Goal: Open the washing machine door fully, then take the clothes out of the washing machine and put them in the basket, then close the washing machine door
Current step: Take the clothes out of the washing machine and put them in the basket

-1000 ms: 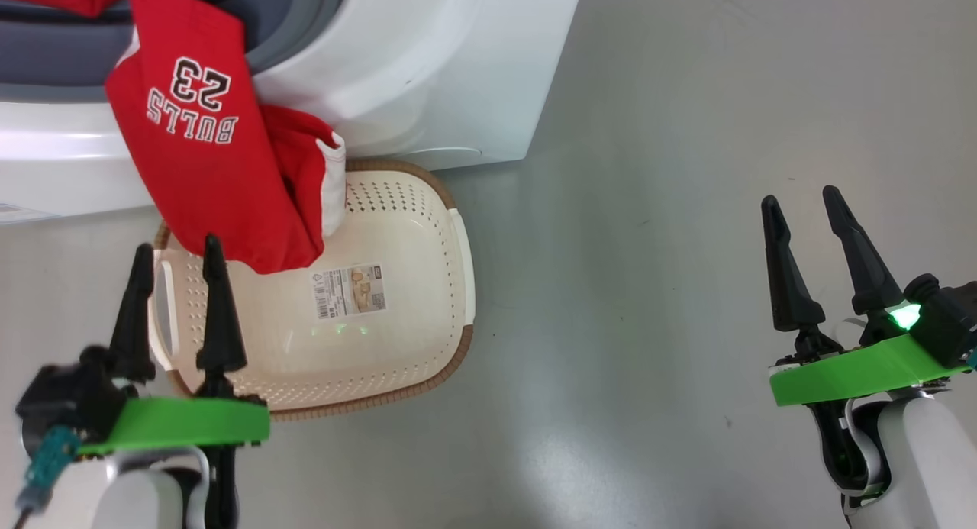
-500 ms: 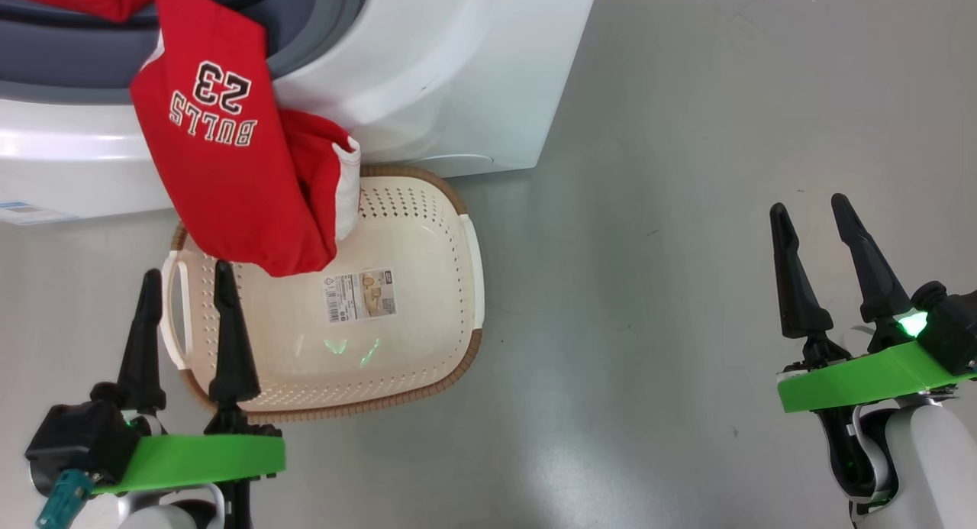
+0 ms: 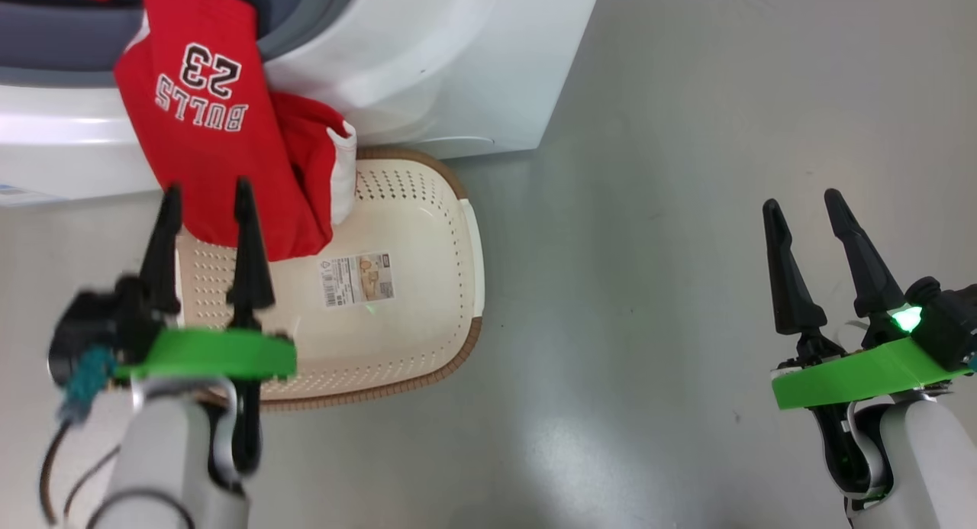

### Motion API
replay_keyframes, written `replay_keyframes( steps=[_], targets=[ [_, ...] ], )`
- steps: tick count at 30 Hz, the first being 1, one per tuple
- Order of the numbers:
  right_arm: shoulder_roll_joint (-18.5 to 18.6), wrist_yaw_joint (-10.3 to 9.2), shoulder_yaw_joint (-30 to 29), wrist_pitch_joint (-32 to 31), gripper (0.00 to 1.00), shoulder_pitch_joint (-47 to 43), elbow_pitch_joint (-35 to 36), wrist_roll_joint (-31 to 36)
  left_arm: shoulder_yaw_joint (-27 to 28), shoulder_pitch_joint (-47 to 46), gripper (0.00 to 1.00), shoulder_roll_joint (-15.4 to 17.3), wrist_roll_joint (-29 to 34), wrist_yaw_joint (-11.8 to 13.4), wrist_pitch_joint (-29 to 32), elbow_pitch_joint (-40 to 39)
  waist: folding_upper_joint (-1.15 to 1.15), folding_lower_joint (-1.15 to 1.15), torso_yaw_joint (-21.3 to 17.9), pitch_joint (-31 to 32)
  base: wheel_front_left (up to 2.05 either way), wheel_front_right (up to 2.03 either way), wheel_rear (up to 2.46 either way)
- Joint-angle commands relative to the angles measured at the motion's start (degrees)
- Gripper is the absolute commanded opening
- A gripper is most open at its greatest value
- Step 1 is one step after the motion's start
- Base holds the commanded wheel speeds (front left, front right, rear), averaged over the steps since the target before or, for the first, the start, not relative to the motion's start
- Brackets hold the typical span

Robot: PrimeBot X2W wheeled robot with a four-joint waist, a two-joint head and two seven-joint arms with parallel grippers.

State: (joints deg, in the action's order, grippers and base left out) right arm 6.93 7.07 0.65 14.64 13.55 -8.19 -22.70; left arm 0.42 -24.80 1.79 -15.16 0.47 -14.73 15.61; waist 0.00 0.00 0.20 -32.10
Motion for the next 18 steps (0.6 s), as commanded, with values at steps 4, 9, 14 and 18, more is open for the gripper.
replay_keyframes(
  steps=[4, 9, 14, 18],
  targets=[
    [0.0, 0.42, 1.9, 0.4, 1.0, 1.2, 1.3, 0.4, 1.9, -7.0, 1.0, 1.1, 1.6, -0.2, -0.3, 7.1, 0.0, 0.0, -1.3, -2.0, 0.0, 0.0, 0.0],
    [-0.5, 0.42, 2.5, 0.4, 1.0, 2.4, 1.3, 0.3, 2.7, -14.5, 1.0, 1.1, 3.9, 1.6, -0.3, 15.9, 0.0, 0.0, -3.0, -3.5, 0.0, 0.0, 0.0],
    [-0.9, 0.42, 2.2, 0.4, 1.0, 2.7, 1.5, 0.2, 4.3, -18.4, 1.0, 1.1, 5.1, 3.7, -0.3, 19.7, 0.0, 0.0, -3.9, -4.4, 0.0, 0.0, 0.0],
    [-1.1, 0.42, 2.1, 0.4, 1.0, 2.9, 1.5, 0.2, 5.3, -20.9, 1.0, 1.1, 5.4, 4.1, -0.3, 22.2, 0.0, 0.0, -4.6, -5.0, 0.0, 0.0, 0.0]
  ],
)
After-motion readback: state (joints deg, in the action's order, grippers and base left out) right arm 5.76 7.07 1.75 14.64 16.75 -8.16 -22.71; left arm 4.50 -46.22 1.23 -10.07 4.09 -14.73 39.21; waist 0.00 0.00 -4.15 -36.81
